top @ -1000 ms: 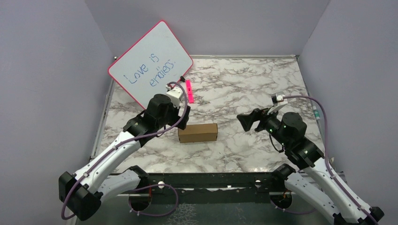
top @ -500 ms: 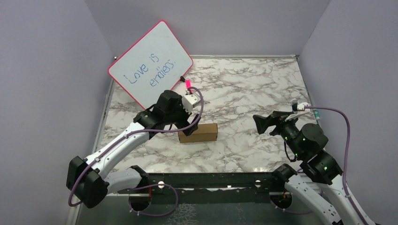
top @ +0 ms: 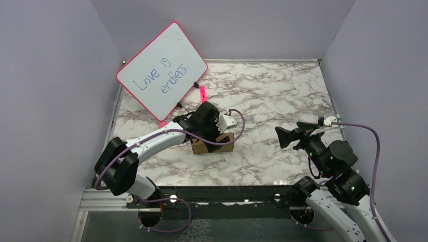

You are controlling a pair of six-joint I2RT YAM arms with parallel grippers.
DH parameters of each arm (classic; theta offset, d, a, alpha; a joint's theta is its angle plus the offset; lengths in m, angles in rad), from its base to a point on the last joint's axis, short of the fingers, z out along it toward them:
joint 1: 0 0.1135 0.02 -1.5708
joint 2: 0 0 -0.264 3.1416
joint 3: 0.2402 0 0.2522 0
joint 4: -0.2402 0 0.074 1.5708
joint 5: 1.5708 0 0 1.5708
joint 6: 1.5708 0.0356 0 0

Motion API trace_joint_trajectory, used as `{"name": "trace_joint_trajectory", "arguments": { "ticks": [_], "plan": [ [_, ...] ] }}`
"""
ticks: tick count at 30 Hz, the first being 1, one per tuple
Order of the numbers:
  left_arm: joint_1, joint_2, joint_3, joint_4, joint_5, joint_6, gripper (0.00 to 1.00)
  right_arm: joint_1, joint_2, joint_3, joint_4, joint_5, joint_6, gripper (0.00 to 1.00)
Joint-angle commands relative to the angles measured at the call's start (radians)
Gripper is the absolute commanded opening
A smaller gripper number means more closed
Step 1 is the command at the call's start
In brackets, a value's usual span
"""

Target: Fold the paper box

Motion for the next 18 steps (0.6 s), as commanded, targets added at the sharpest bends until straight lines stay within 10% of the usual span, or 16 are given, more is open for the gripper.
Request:
{"name": "trace_joint_trajectory", "arguments": {
  "ticks": [1,8,18],
  "plan": [
    [-0.019,0.060,0.049,-0.002,-0.037,0.054,0.90,-0.006,0.010,-0.013,0.003,-0.011,-0.021,1.00],
    [-0.077,0.079,0.072,-0.003,-0.191,0.070,0.57,-0.006,0.000,-0.014,-0.001,-0.007,-0.022,1.00],
    [-0.211,0.119,0.132,0.047,-0.561,0.170,0.50,-0.006,-0.018,-0.020,-0.001,0.004,-0.021,1.00]
  ]
}}
